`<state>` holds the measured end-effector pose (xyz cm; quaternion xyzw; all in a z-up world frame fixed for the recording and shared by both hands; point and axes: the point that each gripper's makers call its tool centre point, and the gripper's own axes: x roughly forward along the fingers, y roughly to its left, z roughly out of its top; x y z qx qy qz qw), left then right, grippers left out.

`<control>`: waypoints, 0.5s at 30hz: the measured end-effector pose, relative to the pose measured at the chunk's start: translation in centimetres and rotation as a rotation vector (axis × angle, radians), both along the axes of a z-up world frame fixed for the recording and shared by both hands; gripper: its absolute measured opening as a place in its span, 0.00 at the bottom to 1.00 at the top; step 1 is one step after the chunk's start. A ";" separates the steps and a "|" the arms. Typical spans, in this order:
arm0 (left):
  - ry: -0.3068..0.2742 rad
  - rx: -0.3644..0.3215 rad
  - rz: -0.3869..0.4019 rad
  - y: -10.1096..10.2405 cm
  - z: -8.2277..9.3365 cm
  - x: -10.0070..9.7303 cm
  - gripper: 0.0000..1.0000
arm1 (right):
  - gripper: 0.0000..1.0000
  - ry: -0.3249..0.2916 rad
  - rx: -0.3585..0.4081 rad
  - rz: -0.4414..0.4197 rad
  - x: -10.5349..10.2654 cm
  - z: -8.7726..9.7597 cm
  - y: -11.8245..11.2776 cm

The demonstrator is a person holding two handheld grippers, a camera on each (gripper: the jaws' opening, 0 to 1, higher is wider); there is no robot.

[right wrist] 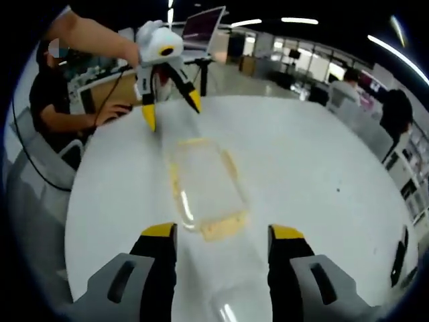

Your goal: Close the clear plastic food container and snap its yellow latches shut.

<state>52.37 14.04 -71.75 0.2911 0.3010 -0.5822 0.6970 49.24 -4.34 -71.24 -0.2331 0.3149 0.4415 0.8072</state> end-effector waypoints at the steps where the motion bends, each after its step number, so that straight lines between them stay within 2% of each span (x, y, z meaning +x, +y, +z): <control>1: 0.000 0.003 -0.009 0.0 -0.1 0.0 0.53 | 0.51 0.003 -0.004 0.012 0.0 -0.2 0.1; 8: 0.014 0.022 -0.068 0.1 -1.0 0.4 0.52 | 0.50 0.044 -0.027 0.094 0.0 -1.6 0.9; 15: 0.019 0.056 -0.149 0.3 -2.1 0.7 0.50 | 0.49 0.091 -0.037 0.135 0.0 -2.7 1.2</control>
